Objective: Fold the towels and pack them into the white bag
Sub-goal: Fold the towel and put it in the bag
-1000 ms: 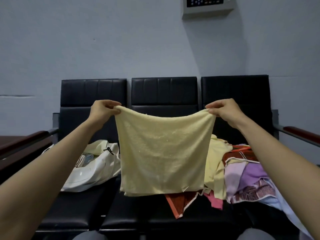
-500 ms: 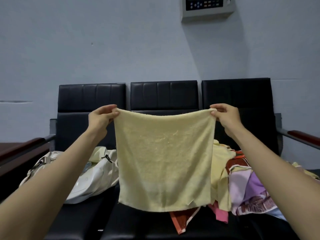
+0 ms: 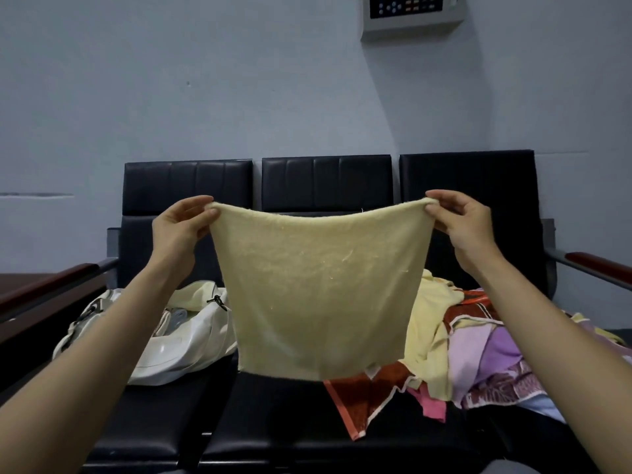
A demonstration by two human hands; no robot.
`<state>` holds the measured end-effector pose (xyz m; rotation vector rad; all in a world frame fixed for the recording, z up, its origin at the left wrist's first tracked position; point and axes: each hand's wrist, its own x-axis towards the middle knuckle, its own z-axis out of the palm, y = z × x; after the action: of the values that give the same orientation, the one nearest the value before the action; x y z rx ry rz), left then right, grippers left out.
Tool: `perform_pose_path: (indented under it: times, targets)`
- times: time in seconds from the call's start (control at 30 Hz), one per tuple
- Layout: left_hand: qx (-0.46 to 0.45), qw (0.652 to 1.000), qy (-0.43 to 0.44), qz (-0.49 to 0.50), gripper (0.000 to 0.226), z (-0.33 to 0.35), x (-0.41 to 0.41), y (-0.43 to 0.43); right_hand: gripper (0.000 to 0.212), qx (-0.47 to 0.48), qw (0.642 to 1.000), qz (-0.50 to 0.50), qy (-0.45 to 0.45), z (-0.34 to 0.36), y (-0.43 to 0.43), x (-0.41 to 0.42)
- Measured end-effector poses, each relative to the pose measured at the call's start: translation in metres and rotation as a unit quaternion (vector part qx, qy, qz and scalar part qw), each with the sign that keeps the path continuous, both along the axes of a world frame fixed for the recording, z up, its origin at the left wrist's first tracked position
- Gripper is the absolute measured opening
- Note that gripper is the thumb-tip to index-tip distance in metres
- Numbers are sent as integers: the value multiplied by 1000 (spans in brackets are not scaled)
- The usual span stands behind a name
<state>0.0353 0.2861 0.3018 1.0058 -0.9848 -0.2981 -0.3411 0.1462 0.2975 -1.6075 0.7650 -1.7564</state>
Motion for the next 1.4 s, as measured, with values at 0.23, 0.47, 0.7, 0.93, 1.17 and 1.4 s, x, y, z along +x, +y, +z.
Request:
perform_pose_path:
  times: [0.23,0.47,0.7,0.93,1.17,1.4]
  targets:
    - [44,999,27,-11,21,4,3,-31,21,60,998,-2,-5,-7,-30,14]
    - [198,977,83,11,26,-72,30,-124,18,190,979,-19,69,-78,-114,40]
    - [290,948,127,6,25,-161,26,-173,21,267,956,-26,122,-169,-170,64]
    - [377,912,156,-38,19,-213,41,-130,18,332,940,39,72,-211,-108,36]
    - [524,842,90,-95,27,-227,40,-77,19,374,873,178,257,-225,-27,-4]
    - [561,815,72,-125,17,-256,31,-41,16,361,845,215,331,-233,3,-21]
